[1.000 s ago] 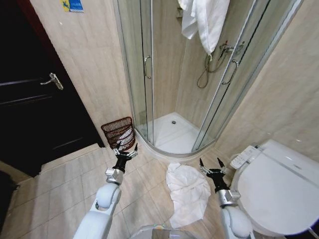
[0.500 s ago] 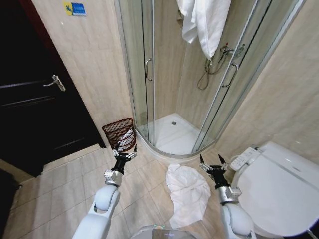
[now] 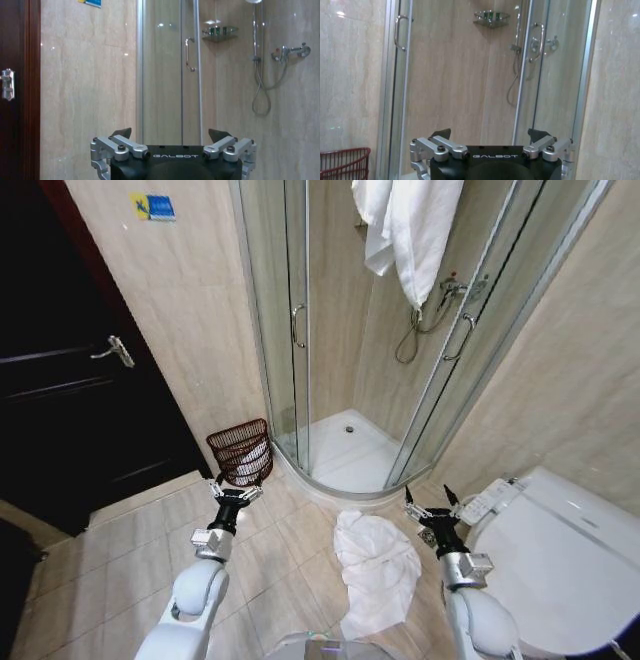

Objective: Discard the used towel into the hamper.

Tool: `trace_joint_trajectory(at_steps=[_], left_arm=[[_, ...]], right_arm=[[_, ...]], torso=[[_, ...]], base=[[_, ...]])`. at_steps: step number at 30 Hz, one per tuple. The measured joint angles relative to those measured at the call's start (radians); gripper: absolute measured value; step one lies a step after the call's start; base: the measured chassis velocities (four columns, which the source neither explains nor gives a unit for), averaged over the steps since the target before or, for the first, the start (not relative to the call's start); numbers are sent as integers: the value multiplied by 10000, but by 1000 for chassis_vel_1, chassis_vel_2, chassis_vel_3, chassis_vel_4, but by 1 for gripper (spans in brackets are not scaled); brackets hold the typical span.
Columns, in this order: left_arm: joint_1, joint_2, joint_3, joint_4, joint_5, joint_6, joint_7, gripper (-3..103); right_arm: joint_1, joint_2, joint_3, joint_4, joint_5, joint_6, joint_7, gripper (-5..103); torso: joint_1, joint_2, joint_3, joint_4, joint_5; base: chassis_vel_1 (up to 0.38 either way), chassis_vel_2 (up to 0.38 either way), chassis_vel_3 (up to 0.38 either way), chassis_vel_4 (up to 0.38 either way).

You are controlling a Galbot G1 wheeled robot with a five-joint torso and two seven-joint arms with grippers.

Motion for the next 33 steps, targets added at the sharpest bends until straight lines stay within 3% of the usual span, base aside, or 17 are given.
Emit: trace_joint_trajectory(at_steps=[14, 28, 33], left_arm=[[-193, -213, 168, -871, 171, 571, -126, 100], [41, -323, 95, -1015, 229, 546, -170, 100], [-651, -218, -155, -1038, -56, 947, -323, 100]], right_arm=[[-129, -5, 140, 411, -58, -1, 332, 100], [75, -44, 101, 633, -72, -84, 417, 100], [11, -95, 274, 1265, 187, -338, 432, 100]], torso=[[348, 764, 417, 0, 1], [658, 1439, 778, 0, 1], [859, 1878, 1022, -1, 1]], base=[[0, 0, 0, 0], [0, 0, 0, 0], [0, 0, 0, 0]])
